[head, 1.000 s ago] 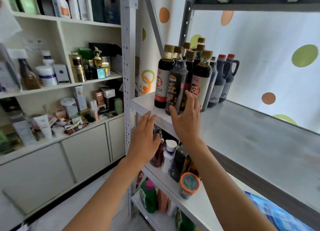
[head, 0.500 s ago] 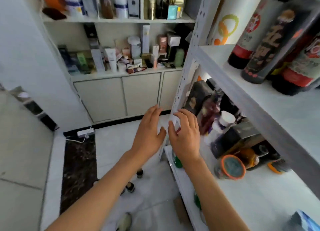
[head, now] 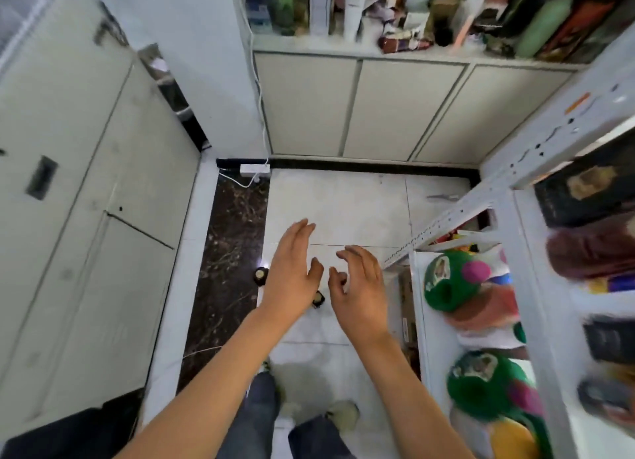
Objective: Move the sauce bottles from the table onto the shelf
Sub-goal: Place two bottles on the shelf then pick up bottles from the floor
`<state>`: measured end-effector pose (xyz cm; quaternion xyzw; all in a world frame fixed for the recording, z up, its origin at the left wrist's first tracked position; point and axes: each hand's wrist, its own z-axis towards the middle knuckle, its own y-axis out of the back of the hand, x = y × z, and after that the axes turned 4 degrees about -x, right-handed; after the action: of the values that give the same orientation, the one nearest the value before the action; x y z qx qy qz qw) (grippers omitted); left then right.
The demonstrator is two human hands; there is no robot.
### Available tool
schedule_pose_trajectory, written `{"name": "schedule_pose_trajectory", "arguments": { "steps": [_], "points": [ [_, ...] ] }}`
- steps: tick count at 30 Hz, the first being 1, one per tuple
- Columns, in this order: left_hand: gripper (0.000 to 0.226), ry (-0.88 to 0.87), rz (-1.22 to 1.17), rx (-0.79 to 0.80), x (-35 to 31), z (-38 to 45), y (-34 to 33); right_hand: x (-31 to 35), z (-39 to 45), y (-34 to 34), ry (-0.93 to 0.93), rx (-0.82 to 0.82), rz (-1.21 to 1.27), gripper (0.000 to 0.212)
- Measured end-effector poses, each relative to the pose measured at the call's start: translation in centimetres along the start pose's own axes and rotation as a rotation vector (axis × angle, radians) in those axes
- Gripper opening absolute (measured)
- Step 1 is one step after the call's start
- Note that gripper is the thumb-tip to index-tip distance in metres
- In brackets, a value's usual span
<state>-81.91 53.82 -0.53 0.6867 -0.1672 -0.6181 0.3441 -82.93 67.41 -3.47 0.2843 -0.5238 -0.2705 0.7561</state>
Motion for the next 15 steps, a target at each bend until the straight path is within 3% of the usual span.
{"name": "schedule_pose_trajectory", "arguments": {
  "steps": [9,15],
  "points": [
    [0.053,0.267,-0.031,0.068,11.4,1.5,-2.0,-1.9,-1.9,-9.8,-0.253,0.262,-0.041,0.023],
    [0.053,0.414,0.082,0.255,19.2,1.6,-7.0,-7.4,-4.6,-17.3,-0.511,0.37,-0.049,0.028]
  ]
}}
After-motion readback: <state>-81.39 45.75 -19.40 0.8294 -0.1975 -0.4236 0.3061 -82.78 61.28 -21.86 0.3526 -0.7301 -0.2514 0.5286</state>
